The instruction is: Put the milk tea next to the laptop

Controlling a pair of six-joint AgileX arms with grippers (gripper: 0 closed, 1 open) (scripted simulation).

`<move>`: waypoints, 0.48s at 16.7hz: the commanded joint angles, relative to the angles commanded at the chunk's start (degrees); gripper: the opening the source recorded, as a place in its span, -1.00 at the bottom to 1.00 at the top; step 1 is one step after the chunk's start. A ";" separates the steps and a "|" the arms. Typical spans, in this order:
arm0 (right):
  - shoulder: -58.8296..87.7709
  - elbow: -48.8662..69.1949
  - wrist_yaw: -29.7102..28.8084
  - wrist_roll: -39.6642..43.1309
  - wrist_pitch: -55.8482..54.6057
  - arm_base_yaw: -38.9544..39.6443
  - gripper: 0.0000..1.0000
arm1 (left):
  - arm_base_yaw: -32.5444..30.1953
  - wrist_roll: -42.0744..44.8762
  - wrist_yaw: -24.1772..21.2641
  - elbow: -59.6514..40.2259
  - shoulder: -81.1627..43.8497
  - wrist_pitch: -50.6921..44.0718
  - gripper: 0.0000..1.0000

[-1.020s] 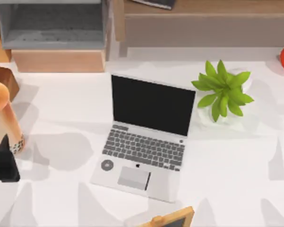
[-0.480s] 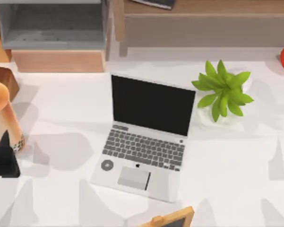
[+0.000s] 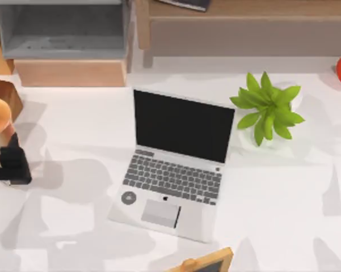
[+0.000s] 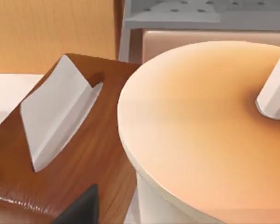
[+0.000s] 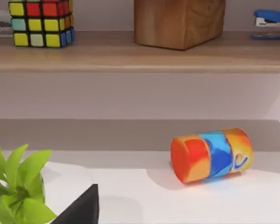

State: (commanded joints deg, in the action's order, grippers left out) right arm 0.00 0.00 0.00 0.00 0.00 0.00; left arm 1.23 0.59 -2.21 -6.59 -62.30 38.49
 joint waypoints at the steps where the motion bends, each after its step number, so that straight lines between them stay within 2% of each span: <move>1: 0.00 0.00 0.00 0.00 0.00 0.00 1.00 | -0.11 0.01 0.06 -0.59 -3.96 3.37 1.00; 5: 0.00 0.00 0.00 0.00 0.00 0.00 1.00 | -0.50 0.00 0.29 -1.98 -15.22 13.29 1.00; 8: 0.00 0.00 0.00 0.00 0.00 0.00 1.00 | -0.61 -0.01 0.36 -2.15 -17.85 15.71 1.00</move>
State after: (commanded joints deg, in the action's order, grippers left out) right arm 0.00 0.00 0.00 0.00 0.00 0.00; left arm 0.62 0.57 -1.85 -8.74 -80.16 54.20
